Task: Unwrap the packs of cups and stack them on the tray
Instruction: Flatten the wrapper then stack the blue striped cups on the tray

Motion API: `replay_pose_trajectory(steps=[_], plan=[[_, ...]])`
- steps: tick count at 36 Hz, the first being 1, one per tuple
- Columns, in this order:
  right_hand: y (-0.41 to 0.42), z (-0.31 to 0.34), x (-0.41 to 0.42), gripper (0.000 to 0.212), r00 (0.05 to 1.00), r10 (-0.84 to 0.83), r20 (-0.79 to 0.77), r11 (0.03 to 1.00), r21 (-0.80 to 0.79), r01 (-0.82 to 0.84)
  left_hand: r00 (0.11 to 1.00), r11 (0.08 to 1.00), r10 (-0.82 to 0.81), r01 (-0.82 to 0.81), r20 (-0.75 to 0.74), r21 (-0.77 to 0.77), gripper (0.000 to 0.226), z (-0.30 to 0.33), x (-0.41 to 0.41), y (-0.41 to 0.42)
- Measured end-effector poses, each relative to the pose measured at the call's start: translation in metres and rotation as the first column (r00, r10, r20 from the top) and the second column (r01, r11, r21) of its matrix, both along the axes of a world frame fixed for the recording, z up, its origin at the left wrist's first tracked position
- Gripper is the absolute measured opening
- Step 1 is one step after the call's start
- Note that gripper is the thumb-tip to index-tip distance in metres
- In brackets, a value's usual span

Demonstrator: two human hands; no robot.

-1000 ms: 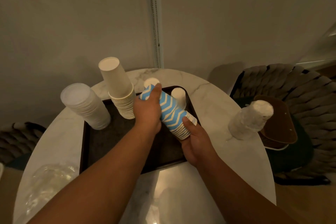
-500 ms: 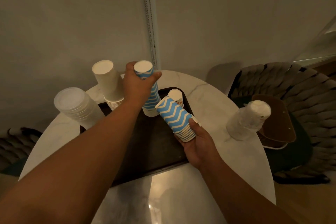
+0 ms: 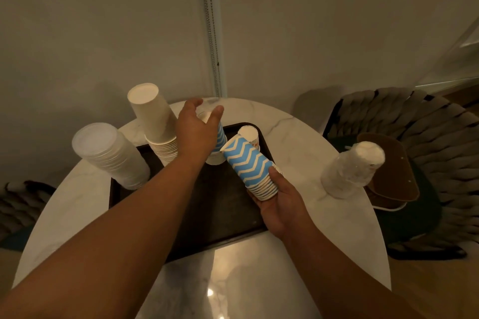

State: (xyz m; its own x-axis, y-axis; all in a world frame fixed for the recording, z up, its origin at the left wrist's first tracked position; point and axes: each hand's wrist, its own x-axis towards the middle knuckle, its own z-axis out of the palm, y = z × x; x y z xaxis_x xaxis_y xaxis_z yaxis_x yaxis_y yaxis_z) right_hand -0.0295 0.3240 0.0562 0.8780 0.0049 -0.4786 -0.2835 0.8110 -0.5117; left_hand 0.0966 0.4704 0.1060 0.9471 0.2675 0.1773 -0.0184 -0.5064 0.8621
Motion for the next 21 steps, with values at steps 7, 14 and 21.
replay_pose_trajectory(steps=[7, 14, 21], plan=[[0.008, 0.012, 0.007, 0.052, 0.998, 0.029, 0.051, 0.999, 0.044, -0.031, 0.991, 0.899, -0.122, 0.085, -0.059, -0.430, 0.069, 0.005, -0.051, -0.022], [0.018, 0.014, 0.003, 0.051, 0.994, 0.061, 0.091, 0.996, 0.052, -0.066, 0.983, 0.796, -0.015, -0.099, -0.184, -0.597, 0.082, -0.005, -0.059, -0.032], [0.019, 0.015, 0.004, 0.043, 0.993, 0.038, 0.113, 0.999, -0.015, -0.036, 0.973, 0.759, -0.017, -0.138, -0.232, -0.636, 0.042, -0.001, -0.049, -0.031]])
